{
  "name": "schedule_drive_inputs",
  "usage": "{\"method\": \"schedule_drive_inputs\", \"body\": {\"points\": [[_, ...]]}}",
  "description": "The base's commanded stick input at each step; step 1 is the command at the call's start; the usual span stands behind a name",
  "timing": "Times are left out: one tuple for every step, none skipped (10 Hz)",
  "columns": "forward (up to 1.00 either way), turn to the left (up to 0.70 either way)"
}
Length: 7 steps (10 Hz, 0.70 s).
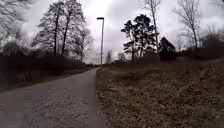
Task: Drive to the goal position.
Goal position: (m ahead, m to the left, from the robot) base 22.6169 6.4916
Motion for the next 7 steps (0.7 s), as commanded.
{"method": "schedule_drive_inputs", "body": {"points": [[0.00,0.00],[0.00,0.00],[0.00,0.26],[0.00,0.68],[0.00,0.70],[0.00,0.70],[0.00,0.70]]}}
